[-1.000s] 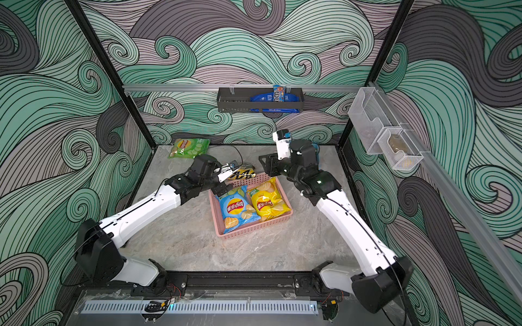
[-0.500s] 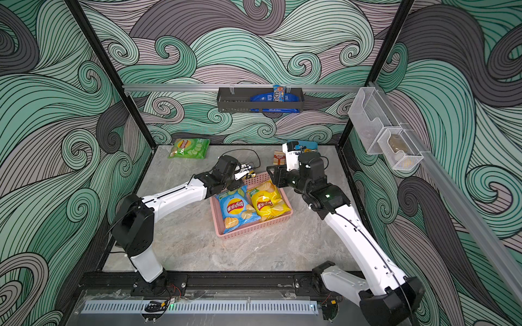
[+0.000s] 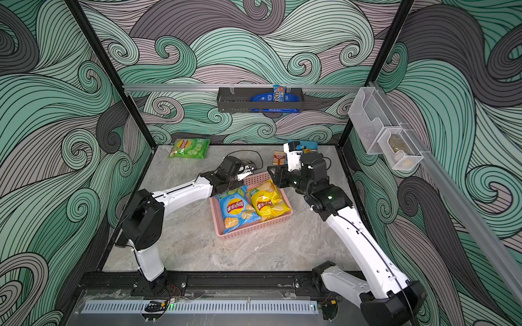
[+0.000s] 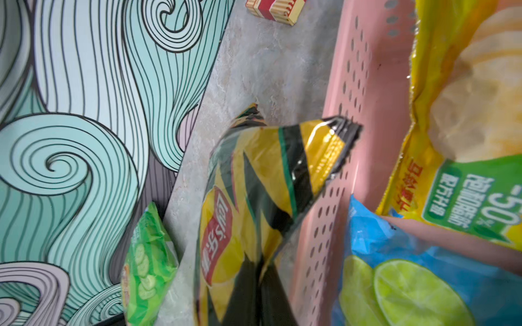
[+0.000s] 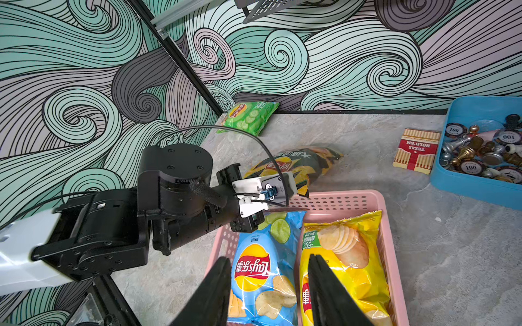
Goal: Put the potato chips into the basket
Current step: Pick up the potato chip from the center of the board.
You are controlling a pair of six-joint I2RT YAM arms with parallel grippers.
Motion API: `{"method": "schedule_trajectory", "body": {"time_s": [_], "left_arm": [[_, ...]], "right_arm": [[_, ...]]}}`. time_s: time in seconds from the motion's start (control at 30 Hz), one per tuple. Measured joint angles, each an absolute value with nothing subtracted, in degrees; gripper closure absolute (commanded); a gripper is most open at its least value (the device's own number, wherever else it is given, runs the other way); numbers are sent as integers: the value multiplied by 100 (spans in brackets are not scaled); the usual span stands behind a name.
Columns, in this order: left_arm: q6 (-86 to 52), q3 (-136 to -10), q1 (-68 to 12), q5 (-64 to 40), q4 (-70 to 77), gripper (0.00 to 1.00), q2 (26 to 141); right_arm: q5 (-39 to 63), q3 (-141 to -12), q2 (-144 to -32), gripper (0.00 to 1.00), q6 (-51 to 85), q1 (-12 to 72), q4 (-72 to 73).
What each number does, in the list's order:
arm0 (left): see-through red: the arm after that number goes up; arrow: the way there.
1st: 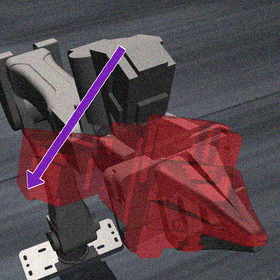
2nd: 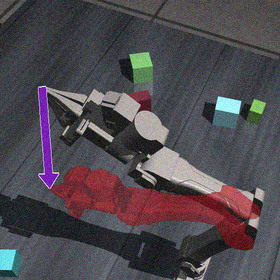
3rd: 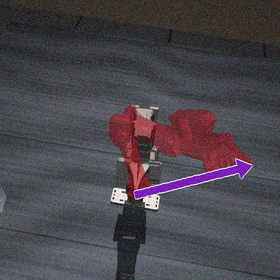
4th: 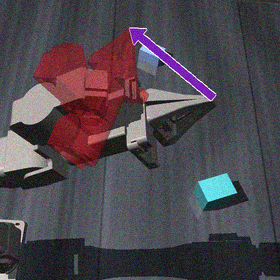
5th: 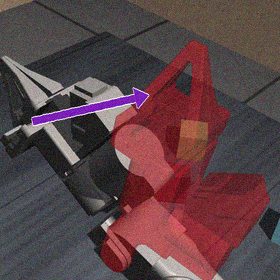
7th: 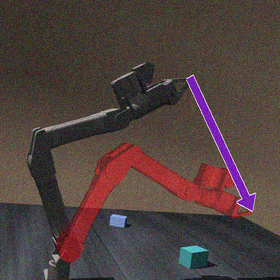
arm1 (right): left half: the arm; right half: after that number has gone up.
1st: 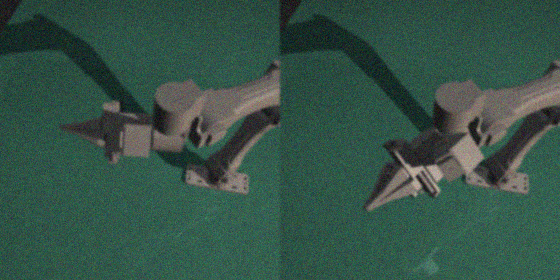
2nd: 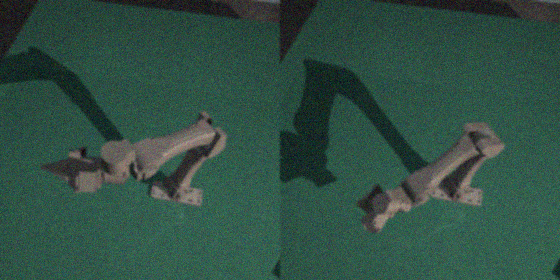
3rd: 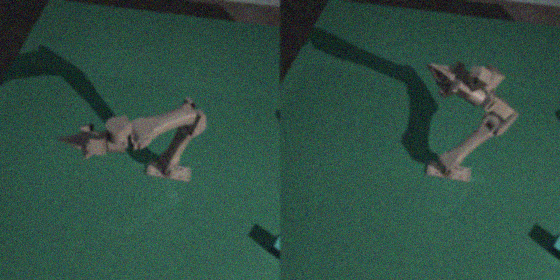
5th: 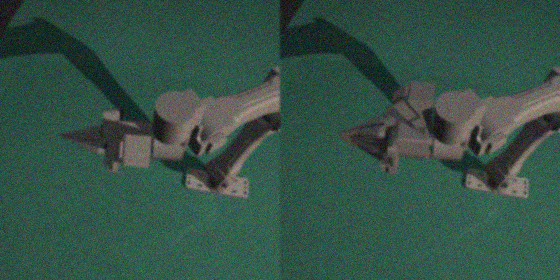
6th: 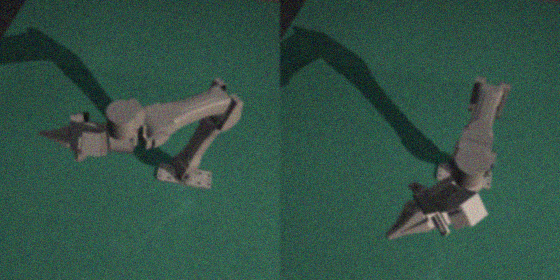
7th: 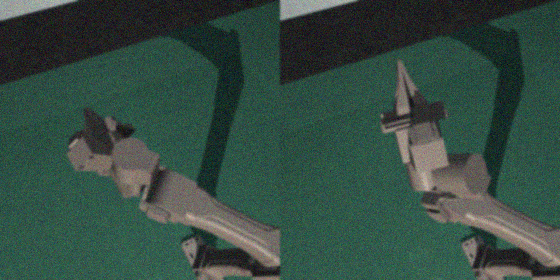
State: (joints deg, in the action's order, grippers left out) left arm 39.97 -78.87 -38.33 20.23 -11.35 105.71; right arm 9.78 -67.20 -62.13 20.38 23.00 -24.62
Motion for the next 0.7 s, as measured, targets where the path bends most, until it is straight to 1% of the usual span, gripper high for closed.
{"method": "schedule_trajectory", "body": {"time_s": [0.3, 0.47, 0.57, 0.7], "left_arm": [[3922, -8801, -3835, 2366, -1509, 100, 10571], [3750, -9692, -3898, 2692, -2222, 100, 10565], [3553, -10057, -4073, 2838, -2797, 100, 10462], [3260, -10125, -4523, 3140, -3653, 100, 10162]], "right_arm": [[985, -6676, -6208, 53, 2036, 2279, -2464], [989, -6593, -6191, 53, 2034, 2265, -2467], [987, -6554, -6167, 53, 2034, 2233, -2467], [985, -6499, -6062, 52, 2034, 2202, -2467]]}}
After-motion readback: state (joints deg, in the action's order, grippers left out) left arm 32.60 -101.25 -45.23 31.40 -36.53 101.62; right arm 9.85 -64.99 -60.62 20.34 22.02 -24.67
